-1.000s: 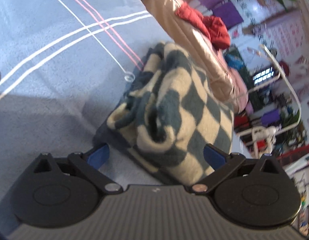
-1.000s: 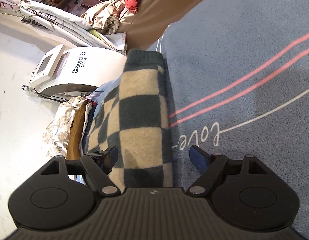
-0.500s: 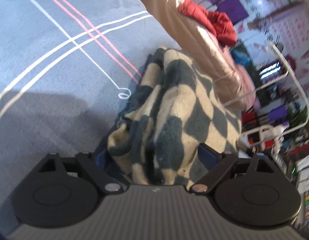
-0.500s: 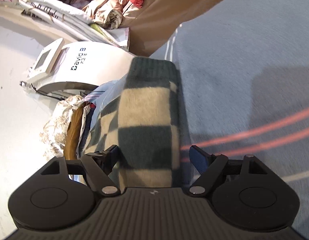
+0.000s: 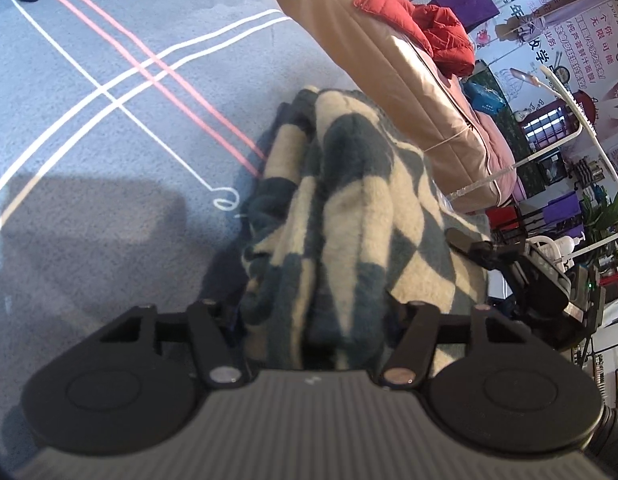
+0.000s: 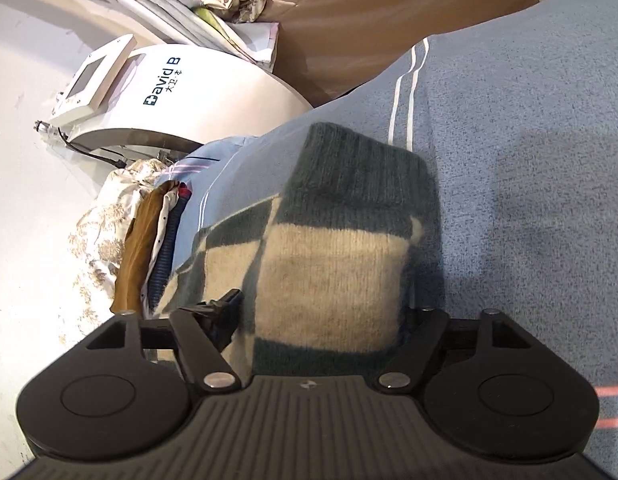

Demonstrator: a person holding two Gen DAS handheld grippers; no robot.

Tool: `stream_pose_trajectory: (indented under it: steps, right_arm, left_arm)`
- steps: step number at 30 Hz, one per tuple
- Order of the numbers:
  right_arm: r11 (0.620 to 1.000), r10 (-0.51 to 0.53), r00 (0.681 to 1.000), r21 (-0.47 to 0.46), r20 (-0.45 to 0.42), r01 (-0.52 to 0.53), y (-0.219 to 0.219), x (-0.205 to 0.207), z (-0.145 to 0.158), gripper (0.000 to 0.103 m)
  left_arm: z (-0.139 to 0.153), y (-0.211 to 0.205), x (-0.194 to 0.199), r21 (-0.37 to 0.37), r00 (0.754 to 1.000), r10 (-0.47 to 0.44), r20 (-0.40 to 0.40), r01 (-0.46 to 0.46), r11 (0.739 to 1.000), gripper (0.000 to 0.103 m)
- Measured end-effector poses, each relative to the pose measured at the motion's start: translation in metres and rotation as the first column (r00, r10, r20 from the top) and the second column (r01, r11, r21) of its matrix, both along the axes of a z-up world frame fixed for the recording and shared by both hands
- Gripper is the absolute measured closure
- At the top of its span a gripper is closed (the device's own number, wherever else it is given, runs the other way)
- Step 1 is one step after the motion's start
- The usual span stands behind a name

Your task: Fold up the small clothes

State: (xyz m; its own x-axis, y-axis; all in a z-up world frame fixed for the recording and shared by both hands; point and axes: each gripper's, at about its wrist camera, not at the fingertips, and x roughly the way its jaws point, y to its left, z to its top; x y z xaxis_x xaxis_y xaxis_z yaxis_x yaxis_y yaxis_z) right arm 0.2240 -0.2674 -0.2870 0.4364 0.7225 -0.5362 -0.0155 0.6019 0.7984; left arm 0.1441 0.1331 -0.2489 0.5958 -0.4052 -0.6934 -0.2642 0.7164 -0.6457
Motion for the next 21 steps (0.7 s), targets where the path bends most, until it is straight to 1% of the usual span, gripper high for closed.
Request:
stream_pose_trajectory:
  steps: [3,4,6,7,9,12,15,18,19,21]
  right_arm:
    - [1.0,-0.016,1.0,0.004,-0.017,0.016,-0.003,-0.001,-0.003,0.013]
    - [1.0,-0.021,1.0,0.01,-0.022,0.022,-0.005,-0.002,-0.004,0.015]
    - [0.999,-0.031,0.999,0.017,-0.031,0.032,-0.006,-0.002,-0.004,0.023]
    - [0.999,-0.034,0.999,0.014,-0.034,0.035,-0.007,-0.003,-0.004,0.025]
    - [0.999,-0.039,0.999,-0.005,-0.029,0.039,-0.004,-0.003,0.0,0.034]
    - [0.998,-0.053,0.999,-0.04,-0.011,0.052,0.0,-0.008,0.008,0.04]
    - [0.994,-0.055,0.998,-0.093,0.015,0.056,0.007,-0.012,0.021,0.044]
    - [0.989,-0.048,0.997,-0.134,0.052,0.055,0.012,-0.016,0.035,0.046]
    - [0.989,-0.051,0.997,-0.134,0.059,0.058,0.012,-0.018,0.039,0.046]
    - [0.99,-0.055,0.996,-0.126,0.073,0.063,0.011,-0.02,0.047,0.047]
  left_arm:
    - [-0.003,0.002,-0.002,-0.027,1.0,0.016,-0.004,-0.016,0.999,0.052]
    - [-0.003,0.001,-0.002,-0.027,1.0,0.014,-0.004,-0.015,1.0,0.054]
    - [-0.002,-0.003,-0.001,-0.017,1.0,0.01,-0.003,-0.01,1.0,0.057]
    - [-0.001,-0.004,-0.001,-0.015,1.0,0.012,-0.003,-0.012,1.0,0.059]
    - [0.001,-0.007,0.0,-0.011,1.0,0.017,-0.005,-0.017,1.0,0.062]
    - [0.007,-0.013,0.001,0.034,1.0,0.013,-0.02,-0.012,0.999,0.064]
    - [0.019,-0.02,0.002,0.117,0.999,-0.009,-0.036,0.014,0.993,0.066]
    - [0.032,-0.033,0.005,0.194,0.999,-0.03,-0.041,0.038,0.98,0.069]
    - [0.036,-0.037,0.006,0.21,0.999,-0.033,-0.04,0.04,0.977,0.07]
    - [0.045,-0.043,0.005,0.218,0.999,-0.036,-0.03,0.042,0.975,0.071]
